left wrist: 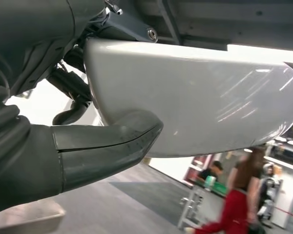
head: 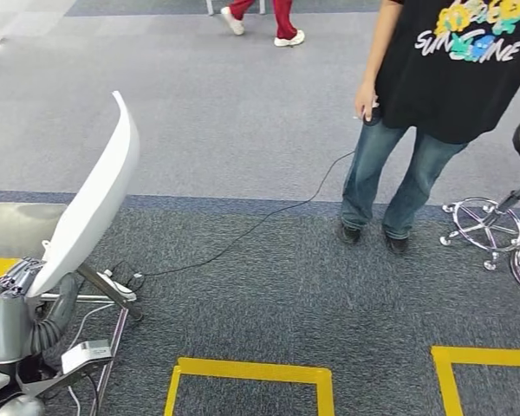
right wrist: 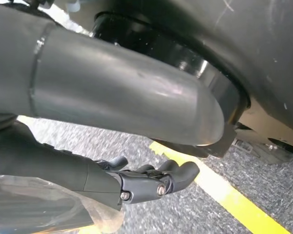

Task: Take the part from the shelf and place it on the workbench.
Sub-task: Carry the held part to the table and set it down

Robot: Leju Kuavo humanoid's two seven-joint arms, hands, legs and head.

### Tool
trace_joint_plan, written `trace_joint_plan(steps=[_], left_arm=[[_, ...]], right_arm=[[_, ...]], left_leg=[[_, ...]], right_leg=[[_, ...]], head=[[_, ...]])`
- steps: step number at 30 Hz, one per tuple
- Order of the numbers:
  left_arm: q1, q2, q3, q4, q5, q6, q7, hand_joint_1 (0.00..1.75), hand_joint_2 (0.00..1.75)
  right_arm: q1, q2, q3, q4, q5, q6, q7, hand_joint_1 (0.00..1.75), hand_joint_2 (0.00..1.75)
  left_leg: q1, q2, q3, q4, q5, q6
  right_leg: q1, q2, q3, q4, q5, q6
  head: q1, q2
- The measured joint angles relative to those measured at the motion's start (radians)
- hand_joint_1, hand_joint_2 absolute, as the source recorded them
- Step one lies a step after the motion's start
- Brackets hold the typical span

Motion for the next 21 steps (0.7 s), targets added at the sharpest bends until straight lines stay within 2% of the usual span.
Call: trace_joint_plan(steps=[1, 2, 3, 5, 7, 8, 9, 10, 11, 12, 13, 14, 15, 16, 17, 18, 19, 20, 21], left_arm=[[0.002, 0.000, 0.000, 0.000, 0.000, 0.000, -0.002, 1.75, 1.75], [0.004, 0.000, 0.000, 0.000, 0.001, 0.000, -0.005, 1.75, 1.75], [0.005, 0.000, 0.000, 0.000, 0.001, 0.000, -0.007, 1.75, 1.75], [0.004, 0.000, 0.001, 0.000, 0.001, 0.000, -0.011, 1.75, 1.75], [0.002, -0.001, 0.002, 0.000, 0.001, 0.000, -0.013, 1.75, 1.75], [0.002, -0.001, 0.002, 0.000, 0.001, 0.000, -0.014, 1.75, 1.75], [0.002, -0.001, 0.004, 0.000, 0.002, 0.000, -0.014, 1.75, 1.75], [0.004, 0.000, 0.006, 0.000, 0.002, 0.000, -0.014, 1.75, 1.75], [0.005, 0.000, 0.010, 0.000, 0.005, 0.001, -0.014, 1.75, 1.75], [0.004, 0.000, 0.014, -0.001, 0.008, 0.001, -0.014, 1.75, 1.75], [0.004, 0.000, 0.018, -0.001, 0.012, 0.001, -0.015, 1.75, 1.75], [0.004, 0.000, 0.022, -0.001, 0.016, 0.001, -0.015, 1.75, 1.75], [0.004, -0.001, 0.024, -0.001, 0.018, 0.001, -0.016, 1.75, 1.75], [0.006, -0.001, 0.026, -0.001, 0.020, 0.001, -0.016, 1.75, 1.75], [0.007, -0.001, 0.027, -0.001, 0.020, 0.001, -0.017, 1.75, 1.75], [0.007, -0.001, 0.027, -0.001, 0.020, 0.000, -0.017, 1.75, 1.75], [0.007, -0.001, 0.028, -0.001, 0.021, 0.000, -0.017, 1.75, 1.75], [0.007, -0.001, 0.029, -0.001, 0.021, 0.000, -0.017, 1.75, 1.75], [0.007, -0.001, 0.030, -0.001, 0.021, 0.000, -0.017, 1.75, 1.75]], right_arm=[[0.001, 0.000, 0.000, 0.000, 0.000, 0.000, 0.000, 0.00, 0.00], [0.002, 0.000, 0.000, 0.000, 0.000, 0.000, 0.000, 0.00, 0.00], [0.001, 0.000, 0.000, 0.000, 0.000, 0.001, 0.000, 0.00, 0.00], [0.000, 0.000, 0.000, 0.000, 0.000, 0.001, 0.000, 0.00, 0.00], [-0.001, 0.000, 0.000, 0.000, 0.000, 0.001, 0.000, 0.00, 0.00], [-0.001, 0.000, 0.000, 0.000, 0.001, 0.001, 0.000, 0.00, 0.00], [-0.002, 0.000, 0.000, 0.000, 0.002, 0.001, 0.000, 0.00, 0.00], [-0.003, 0.000, 0.000, -0.001, 0.004, 0.001, 0.000, 0.00, 0.00], [-0.005, 0.000, 0.001, -0.001, 0.005, 0.000, 0.001, 0.00, 0.00], [-0.007, 0.000, 0.001, -0.001, 0.007, 0.000, 0.001, 0.00, 0.00], [-0.009, 0.000, 0.002, -0.001, 0.008, -0.001, 0.003, 0.00, 0.00], [-0.009, 0.000, 0.003, -0.001, 0.009, -0.001, 0.004, 0.00, 0.00], [-0.009, 0.000, 0.004, -0.001, 0.010, -0.002, 0.005, 0.00, 0.00], [-0.010, 0.000, 0.005, -0.001, 0.010, -0.002, 0.005, 0.00, 0.00], [-0.011, 0.000, 0.006, -0.001, 0.010, -0.002, 0.006, 0.00, 0.00], [-0.012, 0.000, 0.007, -0.001, 0.010, -0.002, 0.006, 0.00, 0.00], [-0.014, 0.000, 0.008, -0.001, 0.010, -0.002, 0.007, 0.00, 0.00], [-0.014, 0.000, 0.008, -0.001, 0.010, -0.002, 0.008, 0.00, 0.00], [-0.014, 0.000, 0.009, -0.001, 0.011, -0.002, 0.008, 0.00, 0.00]], left_leg=[[0.000, 0.002, -0.014, 0.026, 0.000, 0.000], [0.000, 0.004, -0.007, 0.012, 0.021, 0.002], [-0.001, 0.012, 0.017, -0.039, 0.056, 0.005], [-0.009, 0.065, 0.084, -0.174, 0.115, 0.013], [-0.021, 0.109, 0.113, -0.241, 0.125, 0.024], [-0.025, 0.107, 0.112, -0.245, 0.122, 0.029], [-0.024, 0.092, 0.110, -0.247, 0.122, 0.035], [-0.023, 0.078, 0.111, -0.251, 0.124, 0.040], [-0.020, 0.064, 0.112, -0.255, 0.127, 0.045], [-0.017, 0.051, 0.113, -0.258, 0.129, 0.050], [-0.015, 0.038, 0.113, -0.259, 0.130, 0.054], [-0.015, 0.024, 0.113, -0.259, 0.130, 0.057], [-0.016, 0.008, 0.113, -0.259, 0.130, 0.058], [-0.016, -0.008, 0.114, -0.259, 0.129, 0.058], [-0.016, -0.024, 0.115, -0.259, 0.129, 0.058], [-0.016, -0.041, 0.118, -0.258, 0.129, 0.057], [-0.015, -0.056, 0.120, -0.258, 0.128, 0.056], [-0.015, -0.071, 0.120, -0.256, 0.127, 0.054], [-0.015, -0.084, 0.118, -0.254, 0.127, 0.050]], right_leg=[[0.002, -0.015, 0.002, 0.000, -0.002, -0.001], [0.004, -0.029, 0.005, 0.000, -0.005, -0.001], [0.005, -0.042, 0.010, 0.000, -0.009, -0.001], [0.010, -0.065, 0.021, 0.001, -0.018, 0.005], [0.017, -0.087, 0.026, 0.002, -0.026, 0.014], [0.020, -0.100, 0.028, 0.001, -0.029, 0.018], [0.020, -0.112, 0.030, 0.000, -0.032, 0.023], [0.019, -0.107, 0.030, 0.003, -0.039, 0.029], [0.017, -0.084, 0.024, 0.019, -0.052, 0.034], [0.015, -0.050, 0.006, 0.058, -0.074, 0.038], [0.013, -0.012, -0.026, 0.120, -0.103, 0.040], [0.012, 0.012, -0.065, 0.194, -0.134, 0.039], [0.012, 0.021, -0.102, 0.261, -0.155, 0.039], [0.012, 0.024, -0.127, 0.299, -0.157, 0.038], [0.012, 0.026, -0.132, 0.294, -0.136, 0.036], [0.011, 0.031, -0.118, 0.248, -0.097, 0.034], [0.009, 0.046, -0.090, 0.175, -0.052, 0.033], [0.007, 0.069, -0.061, 0.105, -0.020, 0.031], [0.005, 0.089, -0.036, 0.051, -0.002, 0.029]], head=[[0.000, 0.000], [0.000, 0.000], [0.000, 0.000], [0.000, 0.000], [0.000, 0.000], [0.000, 0.000], [0.000, 0.000], [0.002, 0.000], [0.004, 0.000], [0.006, 0.000], [0.009, 0.000], [0.011, 0.000], [0.012, 0.000], [0.012, 0.000], [0.012, 0.000], [0.012, 0.000], [0.012, 0.000], [0.012, 0.000], [0.012, 0.000]])
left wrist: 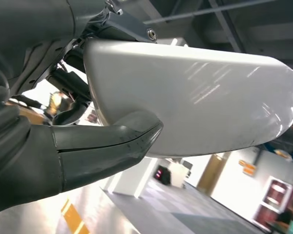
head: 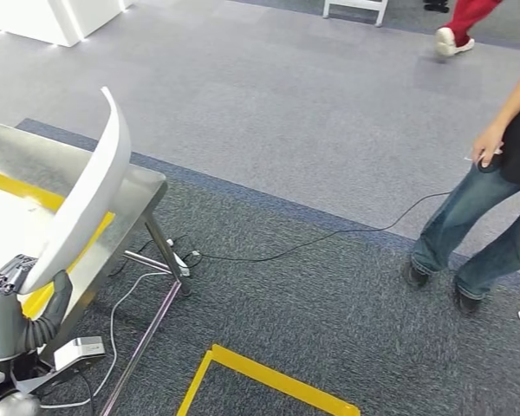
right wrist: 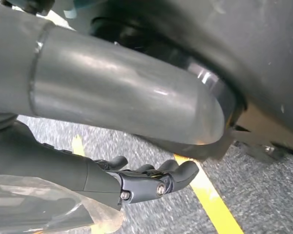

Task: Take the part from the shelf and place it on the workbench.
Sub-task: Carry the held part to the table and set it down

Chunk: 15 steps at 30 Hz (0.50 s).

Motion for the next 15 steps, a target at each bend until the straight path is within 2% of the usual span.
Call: trace_joint_plan(steps=[1, 2, 3, 4, 6, 7, 8, 9, 10, 11, 12, 13, 15], left_arm=[[0.000, 0.000, 0.001, 0.000, 0.000, 0.000, 0.000, 1.75, 1.75], [0.001, 0.001, 0.002, 0.000, 0.000, 0.000, 0.000, 1.75, 1.75], [0.003, 0.002, 0.003, 0.000, 0.000, 0.000, 0.000, 1.75, 1.75], [0.005, 0.002, 0.005, 0.000, 0.000, 0.000, 0.000, 1.75, 1.75], [0.004, 0.004, 0.009, 0.000, 0.000, 0.000, 0.000, 1.75, 1.75], [0.003, 0.005, 0.011, 0.000, 0.000, 0.000, 0.000, 1.75, 1.75], [0.003, 0.005, 0.013, 0.000, 0.000, 0.000, 0.000, 1.75, 1.75], [0.005, 0.005, 0.013, 0.000, 0.000, 0.000, -0.001, 1.75, 1.75], [0.008, 0.004, 0.013, 0.000, -0.001, 0.000, -0.002, 1.75, 1.75], [0.012, 0.003, 0.014, 0.000, -0.003, 0.000, -0.005, 1.75, 1.75], [0.015, 0.002, 0.014, 0.000, -0.005, 0.000, -0.007, 1.75, 1.75], [0.017, 0.001, 0.014, 0.000, -0.008, 0.000, -0.010, 1.75, 1.75], [0.019, -0.001, 0.013, 0.000, -0.015, 0.000, -0.014, 1.75, 1.75]], right_arm=[[0.000, 0.000, 0.000, 0.000, 0.000, 0.000, 0.000, 0.00, 0.00], [0.000, 0.000, 0.000, 0.000, 0.000, 0.000, 0.000, 0.00, 0.00], [-0.001, 0.000, 0.001, 0.000, 0.000, 0.000, 0.000, 0.00, 0.00], [-0.001, 0.000, 0.001, 0.000, 0.000, 0.000, 0.001, 0.00, 0.00], [-0.002, 0.001, 0.001, 0.000, 0.000, -0.001, 0.000, 0.00, 0.00], [-0.002, 0.001, 0.001, 0.000, 0.000, -0.001, 0.000, 0.00, 0.00], [0.000, 0.001, 0.001, 0.000, 0.000, 0.000, 0.001, 0.00, 0.00], [0.001, 0.001, 0.001, 0.000, 0.000, 0.001, 0.001, 0.00, 0.00], [0.002, 0.001, 0.001, 0.000, 0.000, 0.002, 0.002, 0.00, 0.00], [0.003, 0.001, 0.001, 0.000, 0.000, 0.003, 0.002, 0.00, 0.00], [0.003, 0.001, 0.001, 0.000, 0.000, 0.004, 0.002, 0.00, 0.00], [0.002, 0.001, 0.001, 0.000, 0.000, 0.005, 0.002, 0.00, 0.00], [0.001, 0.001, 0.001, 0.000, -0.002, 0.005, 0.000, 0.00, 0.00]], left_leg=[[0.001, -0.012, -0.004, 0.001, 0.001, -0.006], [0.003, -0.024, -0.008, 0.001, 0.004, -0.012], [0.005, -0.035, -0.011, -0.001, 0.007, -0.019], [0.006, -0.031, -0.014, 0.001, 0.006, -0.025], [0.003, 0.017, -0.033, 0.041, -0.021, -0.034], [0.003, 0.051, -0.056, 0.091, -0.049, -0.037], [0.004, 0.073, -0.087, 0.157, -0.081, -0.041], [0.007, 0.082, -0.118, 0.223, -0.108, -0.044], [0.009, 0.086, -0.139, 0.267, -0.119, -0.046], [0.011, 0.088, -0.142, 0.275, -0.112, -0.048], [0.011, 0.092, -0.124, 0.243, -0.086, -0.048], [0.011, 0.103, -0.090, 0.178, -0.050, -0.046], [0.003, 0.146, -0.021, 0.049, -0.007, -0.036]], right_leg=[[-0.001, 0.014, 0.014, -0.029, 0.004, -0.002], [0.000, 0.016, 0.021, -0.036, 0.000, -0.004], [0.000, 0.006, 0.025, -0.040, 0.000, -0.008], [0.000, -0.006, 0.027, -0.044, 0.003, -0.014], [-0.001, -0.032, 0.032, -0.054, 0.008, -0.026], [0.000, -0.046, 0.034, -0.056, 0.008, -0.031], [0.001, -0.059, 0.035, -0.057, 0.006, -0.034], [0.003, -0.074, 0.035, -0.057, 0.005, -0.036], [0.004, -0.089, 0.036, -0.056, 0.003, -0.037], [0.005, -0.103, 0.037, -0.056, 0.001, -0.037], [0.006, -0.117, 0.040, -0.056, -0.002, -0.036], [0.006, -0.129, 0.044, -0.056, -0.005, -0.035], [0.010, -0.151, 0.050, -0.055, -0.012, -0.028]], head=[[0.000, 0.000], [-0.001, 0.000], [-0.001, 0.000], [-0.002, 0.000], [-0.006, 0.000], [-0.009, 0.000], [-0.011, 0.000], [-0.012, 0.000], [-0.012, 0.000], [-0.013, 0.000], [-0.013, 0.000], [-0.013, 0.000], [-0.013, 0.000]])
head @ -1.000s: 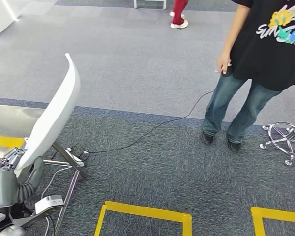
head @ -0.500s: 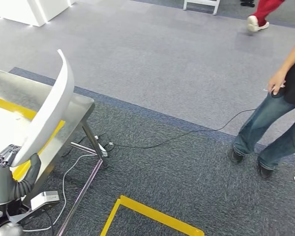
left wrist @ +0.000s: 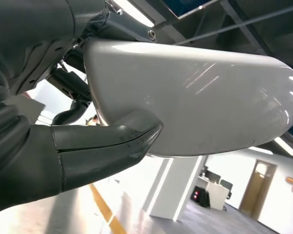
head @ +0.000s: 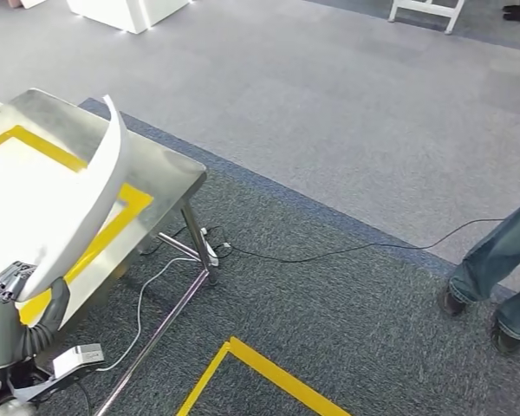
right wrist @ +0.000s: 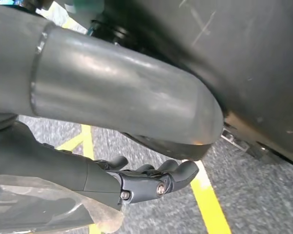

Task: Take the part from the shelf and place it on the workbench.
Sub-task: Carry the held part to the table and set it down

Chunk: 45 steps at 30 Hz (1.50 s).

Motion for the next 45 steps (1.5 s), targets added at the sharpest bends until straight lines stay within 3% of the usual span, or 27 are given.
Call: trace_joint_plan(steps=[2, 4, 6, 8, 10, 11, 13, 15, 17, 19, 20, 21, 23, 25, 26, 27, 28, 30, 32, 34, 35, 37, 39, 41, 42, 43, 45], left_arm=[[0.002, -0.005, -0.001, 0.000, -0.013, 0.000, 0.000, 1.75, 1.75], [0.006, -0.012, -0.003, 0.000, -0.029, 0.000, 0.007, 1.75, 1.75], [0.005, -0.018, -0.005, -0.002, -0.041, 0.000, 0.015, 1.75, 1.75], [0.002, -0.026, -0.009, -0.005, -0.047, 0.000, 0.020, 1.75, 1.75], [0.001, -0.031, -0.015, -0.005, -0.048, 0.000, 0.021, 1.75, 1.75], [0.001, -0.033, -0.017, -0.005, -0.048, 0.000, 0.021, 1.75, 1.75], [0.001, -0.035, -0.021, -0.005, -0.048, 0.000, 0.022, 1.75, 1.75], [0.000, -0.038, -0.022, -0.005, -0.048, 0.000, 0.024, 1.75, 1.75], [-0.002, -0.040, -0.024, -0.005, -0.048, 0.000, 0.030, 1.75, 1.75], [-0.002, -0.041, -0.027, -0.005, -0.049, 0.000, 0.037, 1.75, 1.75], [-0.002, -0.040, -0.027, -0.005, -0.049, 0.000, 0.039, 1.75, 1.75], [-0.003, -0.039, -0.028, -0.006, -0.049, 0.000, 0.041, 1.75, 1.75], [-0.008, -0.039, -0.029, -0.006, -0.050, -0.001, 0.046, 1.75, 1.75], [-0.011, -0.039, -0.031, -0.005, -0.050, -0.001, 0.050, 1.75, 1.75], [-0.011, -0.039, -0.031, -0.005, -0.050, -0.002, 0.052, 1.75, 1.75], [-0.010, -0.039, -0.032, -0.005, -0.050, -0.002, 0.052, 1.75, 1.75], [-0.010, -0.039, -0.032, -0.005, -0.050, -0.002, 0.053, 1.75, 1.75], [-0.012, -0.039, -0.033, -0.006, -0.053, -0.004, 0.054, 1.75, 1.75], [-0.014, -0.039, -0.034, -0.006, -0.062, -0.008, 0.057, 1.75, 1.75], [-0.013, -0.040, -0.036, -0.007, -0.068, -0.011, 0.061, 1.75, 1.75], [-0.012, -0.040, -0.036, -0.008, -0.071, -0.013, 0.062, 1.75, 1.75], [-0.013, -0.042, -0.037, -0.009, -0.077, -0.017, 0.068, 1.75, 1.75], [-0.016, -0.046, -0.039, -0.011, -0.084, -0.023, 0.073, 1.75, 1.75], [-0.016, -0.051, -0.041, -0.011, -0.089, -0.027, 0.074, 1.75, 1.75], [-0.015, -0.053, -0.042, -0.011, -0.090, -0.027, 0.074, 1.75, 1.75], [-0.015, -0.054, -0.043, -0.011, -0.090, -0.027, 0.074, 1.75, 1.75], [-0.016, -0.057, -0.043, -0.011, -0.091, -0.027, 0.074, 1.75, 1.75]], right_arm=[[0.000, 0.000, 0.000, 0.000, -0.003, -0.001, -0.003, 0.00, 0.00], [-0.001, 0.000, 0.000, 0.000, -0.005, -0.002, -0.008, 0.00, 0.00], [-0.001, 0.000, 0.000, 0.000, -0.006, -0.002, -0.013, 0.00, 0.00], [0.000, -0.001, 0.000, 0.000, -0.008, -0.002, -0.015, 0.00, 0.00], [0.003, -0.001, 0.000, 0.000, -0.010, -0.002, -0.016, 0.00, 0.00], [0.004, -0.001, 0.000, 0.000, -0.010, -0.002, -0.017, 0.00, 0.00], [0.004, -0.002, 0.000, 0.000, -0.011, -0.002, -0.018, 0.00, 0.00], [0.005, -0.003, 0.000, 0.000, -0.011, -0.001, -0.017, 0.00, 0.00], [0.008, -0.004, 0.000, 0.000, -0.011, 0.003, -0.017, 0.00, 0.00], [0.007, -0.004, 0.000, 0.000, -0.011, 0.006, -0.016, 0.00, 0.00], [0.006, -0.003, 0.000, 0.000, -0.010, 0.007, -0.016, 0.00, 0.00], [0.005, -0.003, 0.000, 0.000, -0.010, 0.008, -0.015, 0.00, 0.00], [0.006, -0.003, 0.000, 0.000, -0.010, 0.009, -0.015, 0.00, 0.00], [0.010, -0.004, 0.000, 0.001, -0.010, 0.010, -0.015, 0.00, 0.00], [0.011, -0.004, 0.000, 0.001, -0.010, 0.010, -0.015, 0.00, 0.00], [0.012, -0.004, 0.000, 0.001, -0.010, 0.010, -0.015, 0.00, 0.00], [0.012, -0.004, 0.000, 0.001, -0.010, 0.011, -0.015, 0.00, 0.00], [0.011, -0.004, 0.000, 0.001, -0.010, 0.011, -0.015, 0.00, 0.00], [0.009, -0.004, 0.000, 0.001, -0.011, 0.012, -0.015, 0.00, 0.00], [0.007, -0.004, 0.000, 0.001, -0.011, 0.012, -0.014, 0.00, 0.00], [0.005, -0.004, 0.000, 0.001, -0.011, 0.012, -0.014, 0.00, 0.00], [0.001, -0.004, 0.000, 0.001, -0.011, 0.012, -0.014, 0.00, 0.00], [0.000, -0.004, 0.000, 0.001, -0.011, 0.011, -0.013, 0.00, 0.00], [0.001, -0.004, 0.000, 0.001, -0.011, 0.011, -0.013, 0.00, 0.00], [0.001, -0.004, 0.000, 0.002, -0.011, 0.011, -0.013, 0.00, 0.00], [0.000, -0.004, 0.000, 0.002, -0.011, 0.012, -0.013, 0.00, 0.00], [-0.001, -0.004, 0.000, 0.002, -0.011, 0.012, -0.012, 0.00, 0.00]], left_leg=[[-0.009, 0.020, 0.023, -0.049, 0.001, 0.011], [-0.009, -0.003, 0.022, -0.056, 0.004, 0.022], [-0.003, -0.025, 0.026, -0.064, 0.008, 0.035], [0.001, -0.047, 0.027, -0.066, 0.011, 0.043], [0.001, -0.072, 0.025, -0.066, 0.011, 0.045], [0.001, -0.086, 0.026, -0.065, 0.011, 0.045], [0.002, -0.115, 0.028, -0.064, 0.009, 0.043], [0.003, -0.142, 0.026, -0.058, 0.006, 0.037], [0.004, -0.166, 0.017, -0.054, 0.008, 0.024], [0.007, -0.186, 0.010, -0.055, 0.012, 0.010], [0.006, -0.176, 0.007, -0.049, 0.009, 0.005], [0.005, -0.152, -0.002, -0.030, -0.004, 0.000], [0.003, -0.088, -0.047, 0.070, -0.061, -0.007], [0.007, -0.063, -0.108, 0.201, -0.115, -0.013], [0.009, -0.060, -0.121, 0.231, -0.118, -0.015], [0.010, -0.057, -0.116, 0.222, -0.102, -0.016], [0.010, -0.050, -0.088, 0.171, -0.069, -0.015], [0.004, -0.007, -0.015, 0.029, -0.010, -0.008], [-0.005, 0.024, 0.019, -0.043, 0.002, 0.004], [-0.008, 0.008, 0.018, -0.048, -0.002, 0.015], [-0.006, -0.004, 0.019, -0.052, 0.000, 0.021], [0.000, -0.027, 0.022, -0.058, 0.003, 0.033], [0.002, -0.050, 0.022, -0.059, 0.004, 0.041], [0.002, -0.077, 0.023, -0.058, 0.003, 0.042], [0.002, -0.093, 0.024, -0.058, 0.003, 0.042], [0.002, -0.108, 0.025, -0.057, 0.002, 0.041], [0.002, -0.138, 0.027, -0.055, 0.000, 0.037]], right_leg=[[0.004, -0.021, 0.005, 0.000, -0.007, 0.009], [0.005, -0.039, 0.010, -0.001, -0.013, 0.019], [0.002, -0.001, -0.004, 0.034, -0.040, 0.029], [-0.002, 0.062, -0.062, 0.154, -0.097, 0.036], [-0.004, 0.082, -0.133, 0.280, -0.137, 0.039], [-0.005, 0.085, -0.149, 0.299, -0.130, 0.040], [-0.007, 0.095, -0.121, 0.215, -0.060, 0.039], [-0.015, 0.143, -0.062, 0.075, 0.003, 0.038], [-0.018, 0.175, -0.031, 0.015, 0.013, 0.033], [-0.017, 0.156, -0.024, 0.010, 0.013, 0.023], [-0.018, 0.143, -0.022, 0.006, 0.014, 0.017], [-0.019, 0.129, -0.019, 0.003, 0.016, 0.011], [-0.018, 0.100, -0.016, -0.001, 0.014, 0.001], [-0.015, 0.067, -0.014, 0.000, 0.009, -0.003], [-0.014, 0.052, -0.012, 0.000, 0.007, -0.004], [-0.013, 0.037, -0.009, 0.000, 0.004, -0.003], [-0.013, 0.023, -0.003, 0.000, 0.000, -0.001], [-0.009, 0.000, 0.008, 0.001, -0.009, 0.005], [-0.004, -0.021, 0.014, 0.001, -0.017, 0.016], [-0.002, -0.043, 0.020, -0.002, -0.022, 0.027], [-0.004, -0.037, 0.021, 0.001, -0.028, 0.033], [-0.007, 0.017, -0.003, 0.055, -0.063, 0.042], [-0.009, 0.073, -0.073, 0.188, -0.123, 0.046], [-0.009, 0.085, -0.136, 0.293, -0.147, 0.046], [-0.009, 0.086, -0.145, 0.292, -0.128, 0.045], [-0.009, 0.090, -0.132, 0.248, -0.090, 0.043], [-0.014, 0.135, -0.078, 0.108, -0.012, 0.037]], head=[[0.001, 0.000], [0.001, 0.000], [0.004, 0.000], [0.010, 0.000], [0.013, 0.000], [0.013, 0.000], [0.013, 0.000], [0.013, 0.000], [0.013, 0.000], [0.012, 0.000], [0.011, 0.000], [0.007, 0.000], [0.000, 0.000], [-0.003, 0.000], [-0.003, 0.000], [-0.003, 0.000], [-0.003, 0.000], [-0.004, 0.000], [-0.004, 0.000], [-0.004, 0.000], [-0.004, 0.000], [0.000, 0.000], [0.004, 0.000], [0.006, 0.000], [0.006, 0.000], [0.007, 0.000], [0.006, 0.000]])
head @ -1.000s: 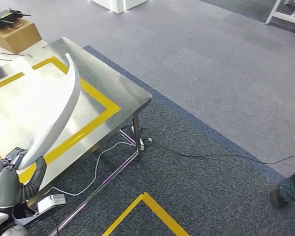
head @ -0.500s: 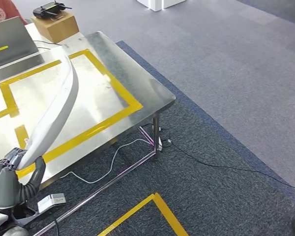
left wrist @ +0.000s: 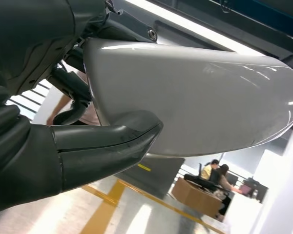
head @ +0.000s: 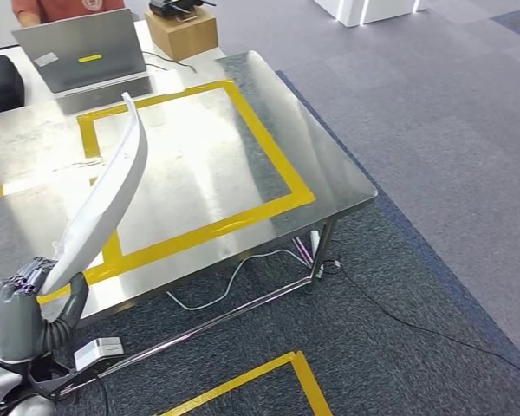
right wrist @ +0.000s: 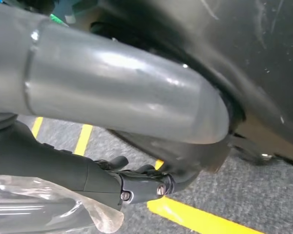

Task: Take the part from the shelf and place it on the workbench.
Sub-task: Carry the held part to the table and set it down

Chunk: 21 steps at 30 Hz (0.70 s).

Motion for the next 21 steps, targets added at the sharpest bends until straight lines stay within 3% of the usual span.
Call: trace_joint_plan(steps=[2, 3, 5, 7, 9, 11, 12, 15, 19, 21], left_arm=[[-0.002, -0.002, -0.001, 0.000, -0.001, -0.001, 0.000, 1.75, 1.75], [-0.002, -0.002, -0.001, -0.001, -0.001, -0.002, 0.000, 1.75, 1.75], [0.000, -0.002, -0.002, -0.003, -0.001, -0.003, 0.000, 1.75, 1.75], [-0.001, -0.002, -0.002, -0.004, -0.001, -0.003, 0.000, 1.75, 1.75], [-0.004, -0.003, -0.003, -0.005, -0.004, -0.006, 0.000, 1.75, 1.75], [-0.005, -0.005, -0.004, -0.005, -0.009, -0.013, 0.001, 1.75, 1.75], [-0.004, -0.006, -0.004, -0.005, -0.012, -0.017, 0.003, 1.75, 1.75], [-0.005, -0.009, -0.005, -0.005, -0.020, -0.027, 0.009, 1.75, 1.75], [-0.005, -0.010, -0.006, -0.005, -0.023, -0.030, 0.012, 1.75, 1.75], [-0.007, -0.011, -0.006, -0.005, -0.028, -0.035, 0.015, 1.75, 1.75]], right_arm=[[0.001, 0.000, 0.000, 0.001, 0.000, 0.000, 0.000, 0.00, 0.00], [0.001, 0.000, 0.000, 0.002, 0.000, 0.000, 0.001, 0.00, 0.00], [0.000, 0.001, 0.000, 0.002, 0.000, 0.000, 0.001, 0.00, 0.00], [0.000, 0.001, 0.000, 0.002, 0.000, 0.000, 0.001, 0.00, 0.00], [0.002, 0.002, 0.000, 0.002, 0.000, -0.001, 0.002, 0.00, 0.00], [0.004, 0.001, 0.000, 0.003, 0.000, -0.001, 0.003, 0.00, 0.00], [0.004, 0.001, 0.000, 0.003, 0.000, -0.001, 0.003, 0.00, 0.00], [0.002, 0.001, 0.000, 0.004, 0.000, -0.001, 0.003, 0.00, 0.00], [0.001, 0.001, 0.000, 0.004, 0.000, -0.001, 0.003, 0.00, 0.00], [-0.001, 0.001, 0.000, 0.004, 0.000, -0.001, 0.003, 0.00, 0.00]], left_leg=[[0.003, -0.026, -0.007, 0.004, 0.000, -0.010], [0.005, -0.039, -0.012, 0.004, 0.002, -0.017], [0.008, -0.058, -0.017, 0.003, 0.005, -0.031], [0.004, -0.016, -0.035, 0.040, -0.019, -0.040], [0.003, 0.053, -0.088, 0.156, -0.080, -0.049], [0.008, 0.077, -0.143, 0.270, -0.119, -0.055], [0.010, 0.080, -0.147, 0.281, -0.112, -0.057], [0.011, 0.091, -0.095, 0.179, -0.038, -0.056], [0.011, 0.096, -0.075, 0.142, -0.020, -0.055], [0.006, 0.122, -0.042, 0.080, -0.001, -0.051]], right_leg=[[-0.005, 0.053, 0.040, -0.085, 0.024, -0.006], [-0.005, 0.063, 0.047, -0.093, 0.019, -0.009], [-0.005, 0.038, 0.055, -0.101, 0.021, -0.018], [-0.009, 0.006, 0.062, -0.109, 0.022, -0.030], [-0.008, -0.030, 0.069, -0.112, 0.019, -0.038], [-0.006, -0.064, 0.073, -0.112, 0.013, -0.040], [-0.005, -0.080, 0.076, -0.111, 0.010, -0.040], [-0.005, -0.111, 0.087, -0.111, 0.002, -0.036], [-0.005, -0.115, 0.090, -0.111, 0.000, -0.035], [-0.003, -0.124, 0.094, -0.111, -0.006, -0.030]], head=[[-0.001, 0.000], [-0.001, 0.000], [0.000, 0.000], [-0.008, 0.000], [-0.016, 0.000], [-0.018, 0.000], [-0.018, 0.000], [-0.018, 0.000], [-0.018, 0.000], [-0.018, 0.000]])
